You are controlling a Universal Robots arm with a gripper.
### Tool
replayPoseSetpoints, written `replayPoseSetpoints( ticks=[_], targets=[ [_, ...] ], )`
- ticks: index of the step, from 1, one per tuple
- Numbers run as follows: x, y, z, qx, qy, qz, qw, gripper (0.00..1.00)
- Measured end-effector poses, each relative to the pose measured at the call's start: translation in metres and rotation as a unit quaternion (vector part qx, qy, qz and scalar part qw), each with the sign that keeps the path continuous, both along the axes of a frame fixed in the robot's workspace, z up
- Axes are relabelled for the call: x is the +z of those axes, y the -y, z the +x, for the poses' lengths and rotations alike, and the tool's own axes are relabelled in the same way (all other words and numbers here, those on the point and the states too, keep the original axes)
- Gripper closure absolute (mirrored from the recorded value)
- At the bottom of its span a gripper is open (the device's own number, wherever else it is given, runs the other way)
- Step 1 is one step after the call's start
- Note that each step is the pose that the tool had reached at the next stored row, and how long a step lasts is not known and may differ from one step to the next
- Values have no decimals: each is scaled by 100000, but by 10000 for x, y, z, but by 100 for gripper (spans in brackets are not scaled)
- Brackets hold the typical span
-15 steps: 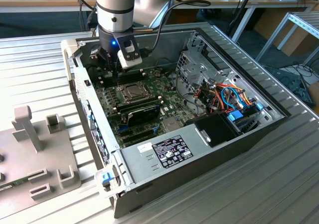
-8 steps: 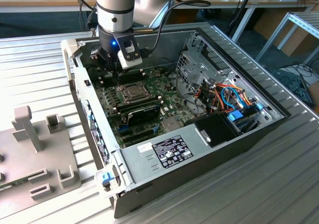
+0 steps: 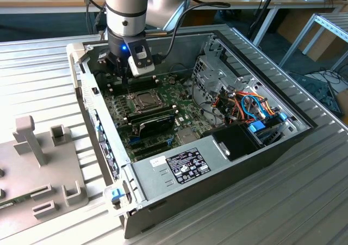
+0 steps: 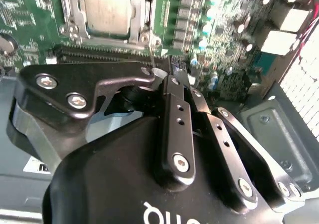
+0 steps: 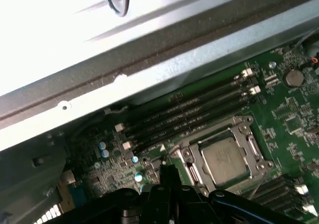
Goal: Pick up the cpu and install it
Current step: 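Install the first cpu locking lever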
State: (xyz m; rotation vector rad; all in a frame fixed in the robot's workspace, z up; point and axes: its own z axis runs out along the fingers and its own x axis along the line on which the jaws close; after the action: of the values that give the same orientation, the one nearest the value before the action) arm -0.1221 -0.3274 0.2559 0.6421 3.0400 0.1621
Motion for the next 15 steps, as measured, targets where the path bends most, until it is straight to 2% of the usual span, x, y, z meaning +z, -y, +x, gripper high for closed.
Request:
replayPoseSetpoints(
  ticks=[2,8,10,15],
  targets=[
    [0,0,-1,-12,0,168,100000,89],
    [-1,5,-37,-1,-7,257,100000,89],
    [-4,5,-45,4,3,544,99999,89],
    [-5,10,-60,-7,3,614,99998,89]
  ],
)
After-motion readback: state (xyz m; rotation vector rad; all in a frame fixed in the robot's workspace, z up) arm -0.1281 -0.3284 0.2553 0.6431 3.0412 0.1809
